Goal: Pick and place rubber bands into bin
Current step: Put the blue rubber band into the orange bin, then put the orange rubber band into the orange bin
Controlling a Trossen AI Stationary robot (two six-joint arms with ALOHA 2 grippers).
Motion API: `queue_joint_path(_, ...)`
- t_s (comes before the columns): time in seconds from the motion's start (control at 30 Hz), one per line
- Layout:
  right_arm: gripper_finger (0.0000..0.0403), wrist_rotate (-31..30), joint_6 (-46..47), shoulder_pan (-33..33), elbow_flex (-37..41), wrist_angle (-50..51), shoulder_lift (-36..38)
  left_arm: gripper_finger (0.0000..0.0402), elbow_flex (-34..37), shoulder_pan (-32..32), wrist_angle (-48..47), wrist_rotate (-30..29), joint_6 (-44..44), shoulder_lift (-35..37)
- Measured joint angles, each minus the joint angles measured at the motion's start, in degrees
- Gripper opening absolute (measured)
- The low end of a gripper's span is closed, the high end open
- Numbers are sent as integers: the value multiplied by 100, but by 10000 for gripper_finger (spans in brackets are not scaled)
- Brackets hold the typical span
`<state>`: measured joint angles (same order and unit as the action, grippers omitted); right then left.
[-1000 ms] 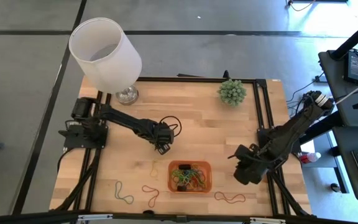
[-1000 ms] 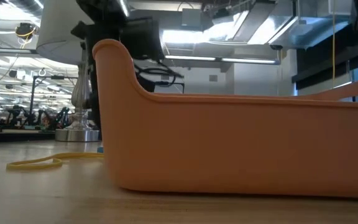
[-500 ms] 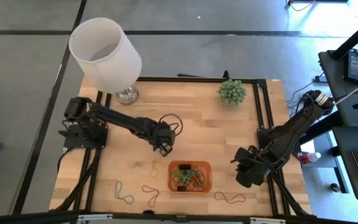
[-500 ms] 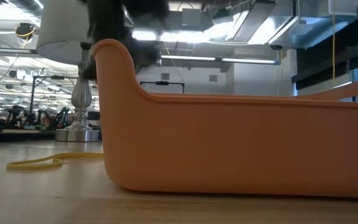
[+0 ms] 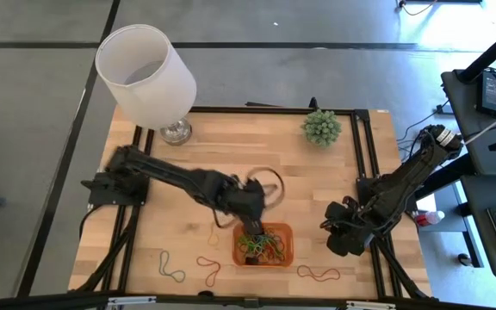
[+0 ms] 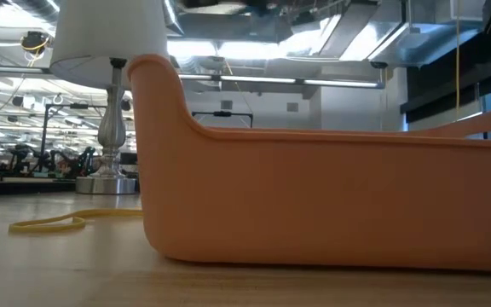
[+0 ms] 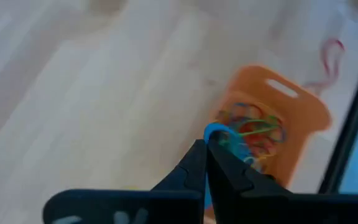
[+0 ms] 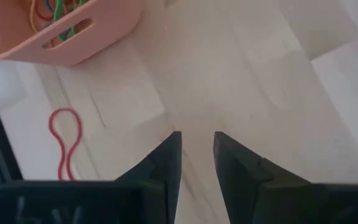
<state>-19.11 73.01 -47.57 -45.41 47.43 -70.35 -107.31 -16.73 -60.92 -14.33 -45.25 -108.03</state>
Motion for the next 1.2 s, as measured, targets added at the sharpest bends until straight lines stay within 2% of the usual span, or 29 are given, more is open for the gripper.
queue_joint_path(0.2, 97, 2, 0, 0, 0, 41, 0, 3, -1372, -305, -202, 407, 850, -1304)
queue_joint_path(0.4, 97, 13, 0, 0, 0, 41, 0, 3, -1575, -458, -933, 583, 787, -1981)
queue_joint_path(0.6, 97, 15, 0, 0, 0, 41, 0, 13, -1582, -476, -988, 668, 702, -2258)
queue_joint_path(1.0, 97, 30, 149, -418, 2, 34, -7, 137, -1602, -444, -1018, 962, 495, -2280)
queue_joint_path(1.2, 97, 26, 185, -641, 2, -188, -7, 152, -1993, -318, -1199, 911, 646, -1881)
